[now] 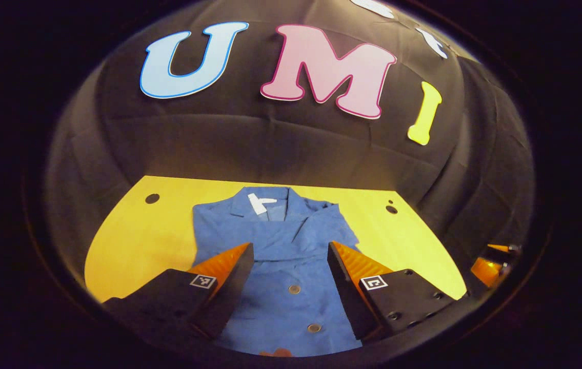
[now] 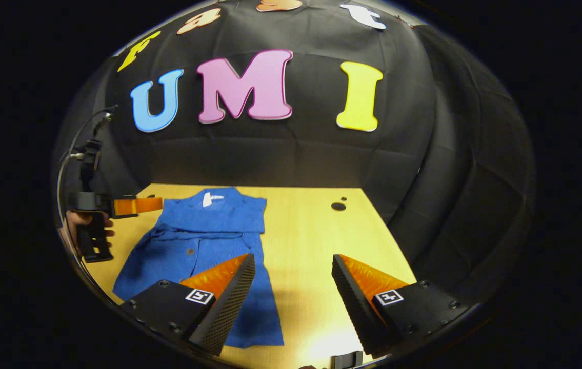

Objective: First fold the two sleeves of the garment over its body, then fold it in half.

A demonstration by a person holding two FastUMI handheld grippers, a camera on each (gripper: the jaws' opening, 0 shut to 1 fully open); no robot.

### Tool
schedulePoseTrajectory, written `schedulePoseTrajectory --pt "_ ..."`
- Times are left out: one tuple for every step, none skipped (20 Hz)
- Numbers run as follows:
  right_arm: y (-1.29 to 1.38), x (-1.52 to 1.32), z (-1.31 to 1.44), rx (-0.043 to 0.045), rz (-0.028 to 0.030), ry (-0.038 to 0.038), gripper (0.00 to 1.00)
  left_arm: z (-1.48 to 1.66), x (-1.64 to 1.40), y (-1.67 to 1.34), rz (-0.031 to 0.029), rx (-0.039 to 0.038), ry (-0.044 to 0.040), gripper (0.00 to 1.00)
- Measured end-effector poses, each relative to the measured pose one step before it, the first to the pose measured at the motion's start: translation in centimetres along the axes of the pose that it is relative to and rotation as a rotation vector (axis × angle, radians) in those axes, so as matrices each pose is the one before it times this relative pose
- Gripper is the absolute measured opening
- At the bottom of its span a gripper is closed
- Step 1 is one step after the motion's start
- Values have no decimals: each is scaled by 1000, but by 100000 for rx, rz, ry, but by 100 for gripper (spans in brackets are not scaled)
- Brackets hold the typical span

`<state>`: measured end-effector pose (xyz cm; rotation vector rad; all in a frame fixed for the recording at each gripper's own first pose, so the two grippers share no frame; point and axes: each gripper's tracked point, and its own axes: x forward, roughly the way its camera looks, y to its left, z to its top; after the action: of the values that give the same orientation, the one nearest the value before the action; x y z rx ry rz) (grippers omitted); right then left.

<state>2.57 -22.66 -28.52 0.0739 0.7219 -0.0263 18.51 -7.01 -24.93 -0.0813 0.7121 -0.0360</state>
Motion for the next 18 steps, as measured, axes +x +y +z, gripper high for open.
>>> schedulePoseTrajectory --pt "692 63 -1507 -238 860 3034 97 -1945 -1839 1243 2681 3858 2545 85" --pt "431 56 -1524 -668 447 3375 97 -1936 -1505 931 2044 1999 2597 85" --pt "391 -62 -1701 -962 656 3699 97 -2295 -1477 582 212 -1138 3131 81" --pt "453 287 -1803 -2341 458 5030 98 -2678 -1148 472 -257 -2703 3463 85" --pt "355 309 -2048 -2903 351 5739 98 -2777 -926 746 807 -3035 4702 84" --pt "304 270 -1740 -2686 794 5249 98 -2661 -704 958 1757 -3103 4227 85" --pt "604 210 -1500 -1162 714 3386 98 -2312 -527 915 1440 -2462 3168 85" --pt "121 275 -1171 630 486 3007 98 -1981 -352 681 1554 -2099 2997 84" --pt "108 383 -1166 1981 656 3259 99 -1842 -163 751 1160 -1966 3123 85" --pt "72 557 -1015 2856 214 2519 98 -1652 87 678 852 -1907 2897 85" --pt "46 527 -1066 2423 324 2929 99 -1367 345 630 613 -1880 2524 85" --pt "-91 578 -865 1849 -169 3092 98 -1176 354 371 571 -1899 2487 85" --pt "32 380 -842 759 339 2811 98 -779 441 539 1199 -1997 2264 85" --pt "68 347 -528 72 215 1920 98 -566 454 306 1219 -2258 1796 85" --pt "103 379 -355 19 -279 1085 98 -120 388 88 -171 -2119 1044 85" --pt "65 418 -1 108 -363 93 98 -336 434 112 -575 -1479 967 85" --pt "112 274 -421 522 39 1048 98 -218 504 -4 -248 -427 1017 85" --pt "289 372 -654 437 1003 2438 98 -238 365 164 -99 221 1276 85"
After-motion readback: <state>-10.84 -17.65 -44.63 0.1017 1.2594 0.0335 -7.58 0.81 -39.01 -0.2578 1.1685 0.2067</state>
